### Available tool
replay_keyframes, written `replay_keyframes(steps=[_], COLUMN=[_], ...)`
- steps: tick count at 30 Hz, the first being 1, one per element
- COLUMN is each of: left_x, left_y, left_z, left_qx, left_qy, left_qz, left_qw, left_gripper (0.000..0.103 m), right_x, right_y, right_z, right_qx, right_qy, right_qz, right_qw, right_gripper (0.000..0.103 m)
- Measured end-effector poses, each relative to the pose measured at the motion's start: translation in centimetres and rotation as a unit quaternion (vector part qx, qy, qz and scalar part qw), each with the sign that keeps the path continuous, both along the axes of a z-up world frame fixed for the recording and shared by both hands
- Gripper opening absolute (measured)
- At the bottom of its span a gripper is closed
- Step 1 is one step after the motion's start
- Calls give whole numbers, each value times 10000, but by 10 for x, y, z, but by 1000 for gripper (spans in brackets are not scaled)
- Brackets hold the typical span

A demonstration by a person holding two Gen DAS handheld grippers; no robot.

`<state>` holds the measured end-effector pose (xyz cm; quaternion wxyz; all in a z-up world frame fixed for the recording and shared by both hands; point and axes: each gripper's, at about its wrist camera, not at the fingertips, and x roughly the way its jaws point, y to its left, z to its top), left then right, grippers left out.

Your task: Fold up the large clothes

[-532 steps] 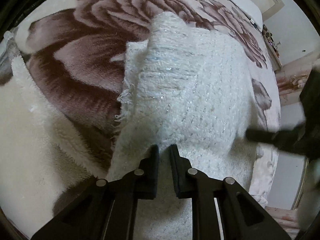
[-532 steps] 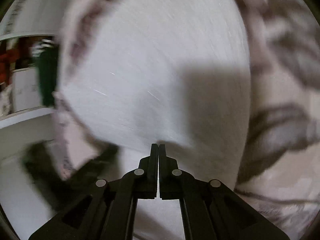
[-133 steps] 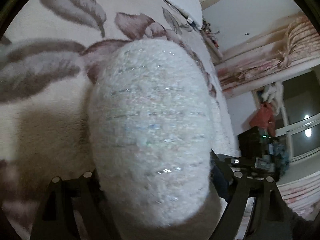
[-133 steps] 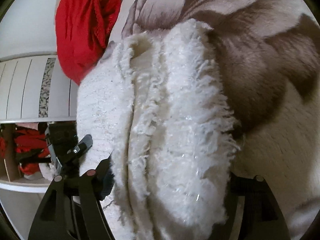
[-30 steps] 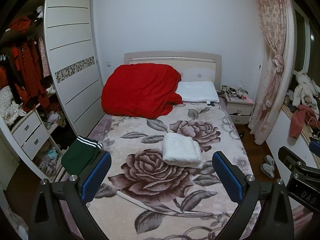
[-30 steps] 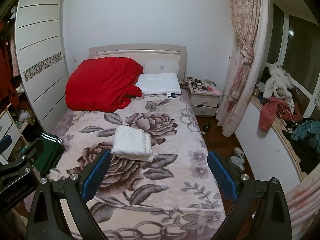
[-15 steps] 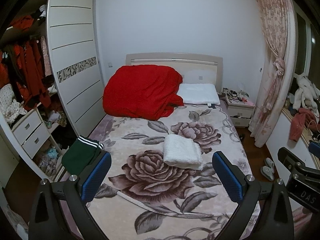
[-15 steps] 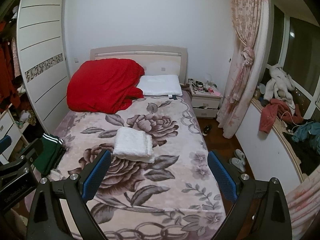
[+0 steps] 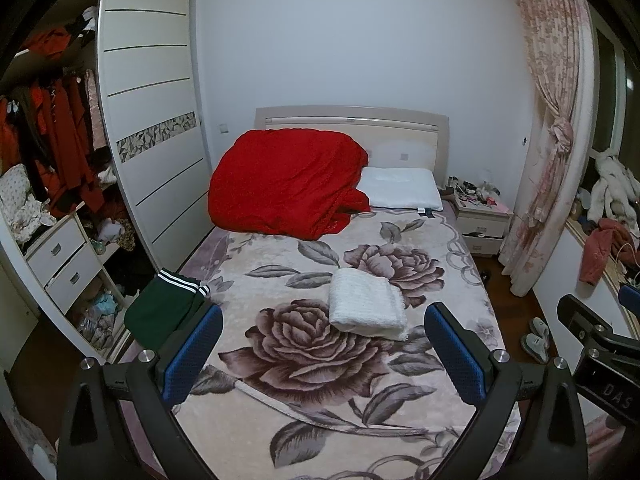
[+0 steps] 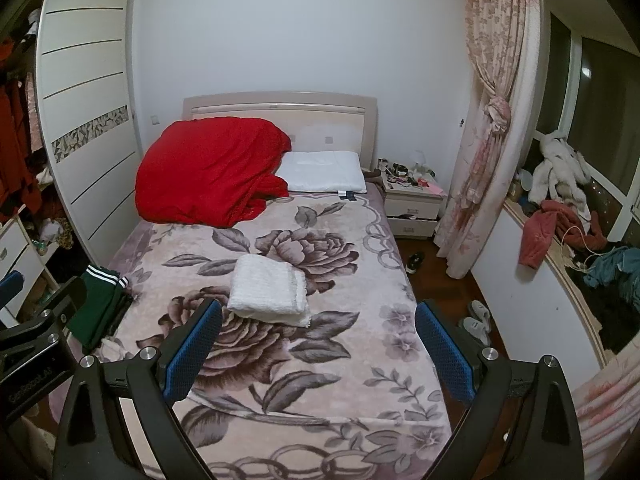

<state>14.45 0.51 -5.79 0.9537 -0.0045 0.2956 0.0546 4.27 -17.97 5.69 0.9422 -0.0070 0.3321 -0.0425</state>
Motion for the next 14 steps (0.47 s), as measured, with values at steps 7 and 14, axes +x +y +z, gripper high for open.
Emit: replay_keyframes(steps=[7, 14], left_x=[-1, -3], left_y=[0, 2], left_z=[0, 2], left_qx=[-5, 8], left_qy=[-7, -80], left_qz=[11, 56], left_qw=[10000, 10000], left_gripper=[103, 103], right_x=[2, 3], right_y=[1, 2], right_z=[0, -1], right_qx=[-3, -5], right_qy=[-12, -14], right_qz=[16, 30], right_qw=[10000, 10000], right_gripper=[99, 99])
